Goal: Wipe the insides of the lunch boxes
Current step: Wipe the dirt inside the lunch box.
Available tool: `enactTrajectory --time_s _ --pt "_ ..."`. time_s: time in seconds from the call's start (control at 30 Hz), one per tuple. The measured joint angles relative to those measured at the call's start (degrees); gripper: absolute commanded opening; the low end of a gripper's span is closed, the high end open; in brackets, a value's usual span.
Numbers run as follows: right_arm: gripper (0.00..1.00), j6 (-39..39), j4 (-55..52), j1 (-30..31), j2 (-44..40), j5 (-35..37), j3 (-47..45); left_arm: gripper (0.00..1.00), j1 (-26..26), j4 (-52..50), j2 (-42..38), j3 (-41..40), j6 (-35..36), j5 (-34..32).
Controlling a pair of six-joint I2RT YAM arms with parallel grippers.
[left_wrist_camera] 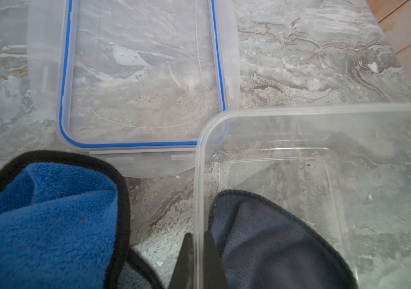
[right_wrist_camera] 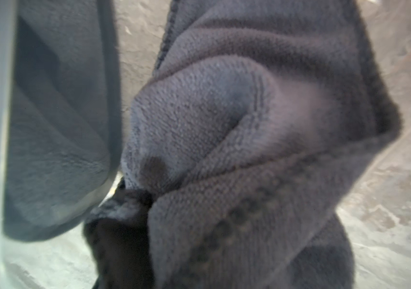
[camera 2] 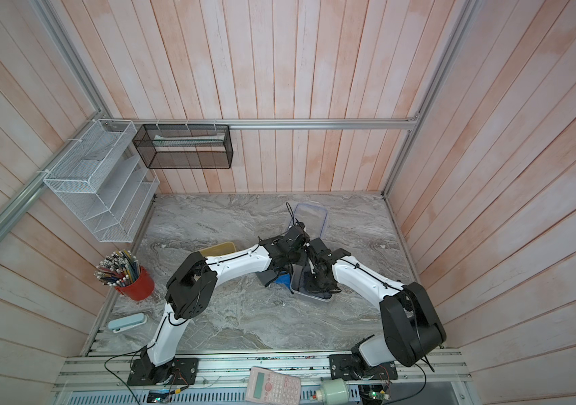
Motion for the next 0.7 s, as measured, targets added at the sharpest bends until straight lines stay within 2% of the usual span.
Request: enactTrajectory --time_s 0.27,0.53,0.7 --pt "0.00 0.3 -4.0 1.1 4.6 6.3 4.9 0.00 1.2 0.3 -0.3 -0.7 0.3 -0.3" --pt "0.00 1.7 -4.5 0.9 6.9 10.4 5.7 0.00 1.4 2.3 -1.7 -3.0 0.0 0.1" --pt "0.00 1.7 -3.2 -2.7 7.0 10.5 5.7 0.00 1.3 3.7 -2.1 -4.0 -0.2 0.5"
